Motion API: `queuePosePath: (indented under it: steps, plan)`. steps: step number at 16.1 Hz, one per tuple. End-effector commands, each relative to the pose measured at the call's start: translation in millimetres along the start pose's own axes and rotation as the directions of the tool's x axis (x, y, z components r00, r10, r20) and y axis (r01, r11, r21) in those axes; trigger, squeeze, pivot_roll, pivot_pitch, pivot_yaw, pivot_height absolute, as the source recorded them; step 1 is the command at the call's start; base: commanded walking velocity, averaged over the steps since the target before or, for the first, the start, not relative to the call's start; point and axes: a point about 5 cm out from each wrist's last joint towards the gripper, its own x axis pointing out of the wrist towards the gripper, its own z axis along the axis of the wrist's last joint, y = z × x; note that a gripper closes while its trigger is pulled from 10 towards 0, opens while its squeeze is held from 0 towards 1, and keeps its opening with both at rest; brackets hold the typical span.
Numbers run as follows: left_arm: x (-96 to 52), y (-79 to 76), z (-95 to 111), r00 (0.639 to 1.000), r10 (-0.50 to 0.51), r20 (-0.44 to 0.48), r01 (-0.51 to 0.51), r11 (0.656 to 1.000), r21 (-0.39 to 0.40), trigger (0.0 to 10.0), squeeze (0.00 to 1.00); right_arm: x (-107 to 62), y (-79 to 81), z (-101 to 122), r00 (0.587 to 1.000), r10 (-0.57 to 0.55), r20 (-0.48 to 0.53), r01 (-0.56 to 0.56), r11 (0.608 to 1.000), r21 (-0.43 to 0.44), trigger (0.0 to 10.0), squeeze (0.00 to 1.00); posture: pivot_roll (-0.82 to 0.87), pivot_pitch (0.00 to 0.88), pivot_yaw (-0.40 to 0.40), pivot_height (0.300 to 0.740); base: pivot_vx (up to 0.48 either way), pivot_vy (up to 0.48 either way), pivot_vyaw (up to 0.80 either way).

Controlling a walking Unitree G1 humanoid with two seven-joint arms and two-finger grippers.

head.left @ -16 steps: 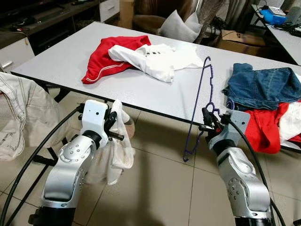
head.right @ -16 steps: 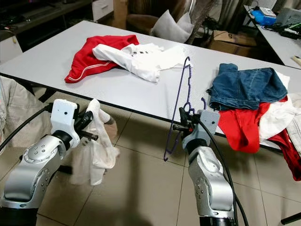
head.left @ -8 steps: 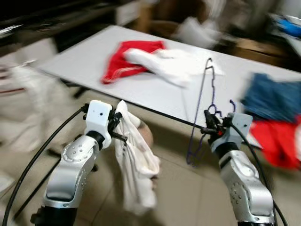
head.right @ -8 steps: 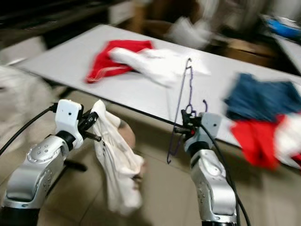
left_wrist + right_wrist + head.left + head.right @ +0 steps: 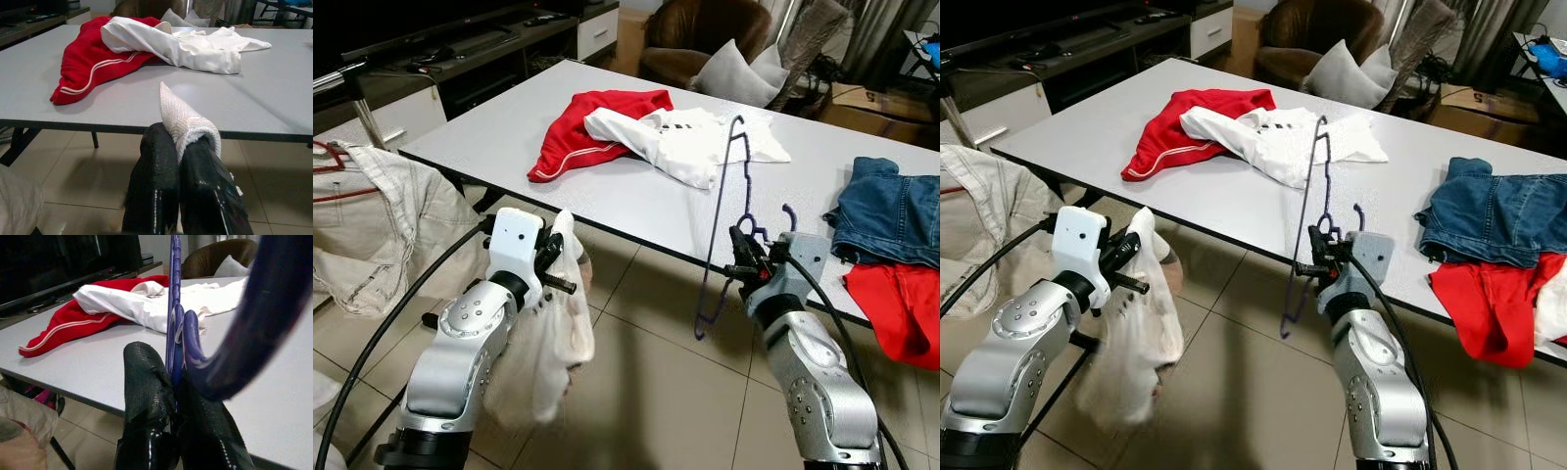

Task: Hang hanger

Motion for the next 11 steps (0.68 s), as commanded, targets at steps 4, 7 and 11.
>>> queuePosePath:
  steps: [4,7,11]
  plan:
    - [1.9,1.1,6.4,1.0,-0.006,0.024,0.006,1.0,0.009,10.0,0.0,0.7,-1.1,3.8,1.0,-0.003,0.019,0.003,1.0,0.009,10.0,0.0,-0.08,0.0,-0.056,0.719,0.326,0.0,0.0]
    - [2.2,1.2,7.1,1.0,-0.009,0.025,0.009,1.0,0.008,10.0,0.0,0.7,-0.8,3.9,1.0,-0.003,0.021,0.003,1.0,0.01,10.0,0.0,-0.08,0.0,-0.054,0.719,0.334,0.0,0.0]
    - [2.0,1.1,7.5,1.0,-0.011,0.026,0.011,1.0,0.011,10.0,0.0,1.8,0.1,3.6,1.0,0.0,0.022,-0.001,1.0,0.011,10.0,0.0,-0.07,0.0,-0.054,0.719,0.341,0.0,0.0]
